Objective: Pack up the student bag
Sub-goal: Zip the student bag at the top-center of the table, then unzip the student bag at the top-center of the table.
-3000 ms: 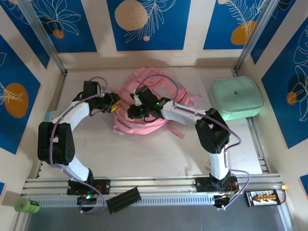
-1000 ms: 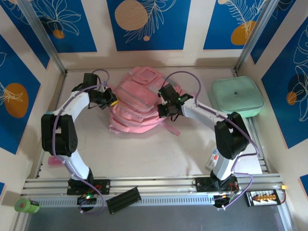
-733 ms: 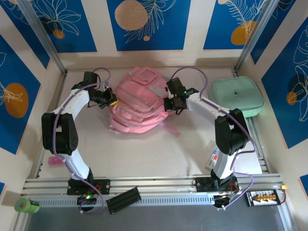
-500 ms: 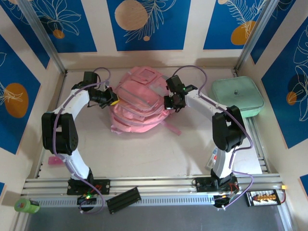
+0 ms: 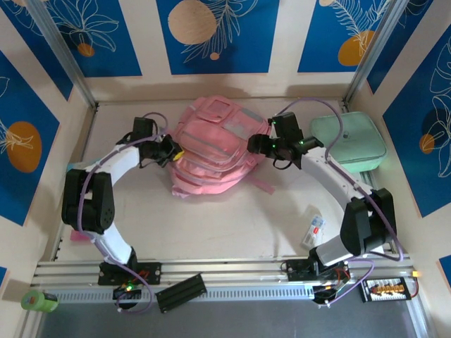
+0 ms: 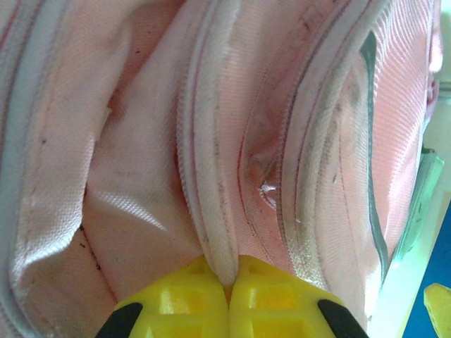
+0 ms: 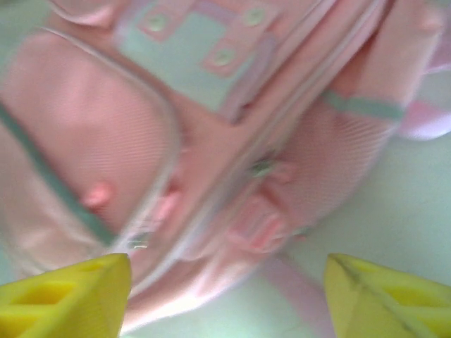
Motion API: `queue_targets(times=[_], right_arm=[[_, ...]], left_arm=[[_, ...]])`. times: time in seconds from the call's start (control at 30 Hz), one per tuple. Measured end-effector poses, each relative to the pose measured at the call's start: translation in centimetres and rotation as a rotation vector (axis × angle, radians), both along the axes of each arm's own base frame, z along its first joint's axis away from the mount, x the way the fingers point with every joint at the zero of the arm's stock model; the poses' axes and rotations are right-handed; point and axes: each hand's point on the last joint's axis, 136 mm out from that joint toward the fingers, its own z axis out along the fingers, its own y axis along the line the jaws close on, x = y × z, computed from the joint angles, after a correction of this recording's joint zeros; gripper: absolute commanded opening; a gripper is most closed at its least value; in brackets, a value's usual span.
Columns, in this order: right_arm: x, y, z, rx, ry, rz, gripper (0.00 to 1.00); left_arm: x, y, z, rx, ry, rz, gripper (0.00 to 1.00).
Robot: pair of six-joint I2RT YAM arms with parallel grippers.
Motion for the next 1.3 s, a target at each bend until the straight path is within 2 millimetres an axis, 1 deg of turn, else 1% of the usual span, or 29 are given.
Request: queue_targets(times=[0.07,0.13,0.2,0.33,0.43,0.57,0.63,0.7,0.8,0.93,1.1,1.3], right_arm=[[-0.2,0.8,-0.2,0.050,-0.001,0.015,0.84],[-0.3,1.5,-0.8,0.085,0.017,0.028,0.84],[0.0,2.0,-1.3,0.110,0.034,0.034,0.84],[0.7,3.0,-2.6,0.144,0.068,0.046,0.84],[1.9,3.4,-3.2,0.147,0.081,0.036,0.85],[4.3,4.1,-2.8,0.151,0.064,0.037,0.85],[5.2,4.5,-2.5,0.153,0.054,0.041,0.85],[5.7,4.6,-2.6,0.152,0.054,0.039,0.85],[6.1,4.7,-3.4,0.142,0.070,0.033,0.85],[6.0,4.8,-4.6,0.135,0.098,0.038,0.84],[5.2,5.5,-4.7,0.134,0.099,0.120,0.84],[2.3,6.1,-4.9,0.118,0.099,0.265,0.83]], left_arm=[[-0.6,-1.5,-0.1,-0.002,0.003,-0.003,0.04],[-1.0,-2.6,-0.3,-0.003,0.004,-0.008,0.04],[-1.2,-3.1,-0.4,-0.003,0.004,-0.009,0.04],[-1.1,-3.3,-0.3,-0.010,0.006,0.002,0.04],[-1.1,-3.2,-0.3,-0.008,0.005,0.003,0.05],[-1.1,-3.2,-0.3,-0.009,0.005,0.003,0.05],[-1.1,-3.2,-0.3,-0.008,0.005,0.003,0.05],[-1.1,-3.2,-0.3,-0.009,0.005,0.003,0.06],[-1.1,-3.2,-0.3,-0.010,0.007,0.006,0.06],[-1.1,-3.2,-0.3,-0.012,0.009,0.007,0.07],[-1.1,-3.2,-0.3,-0.012,0.010,0.008,0.08],[-1.0,-3.3,-0.2,-0.020,0.012,0.017,0.10]])
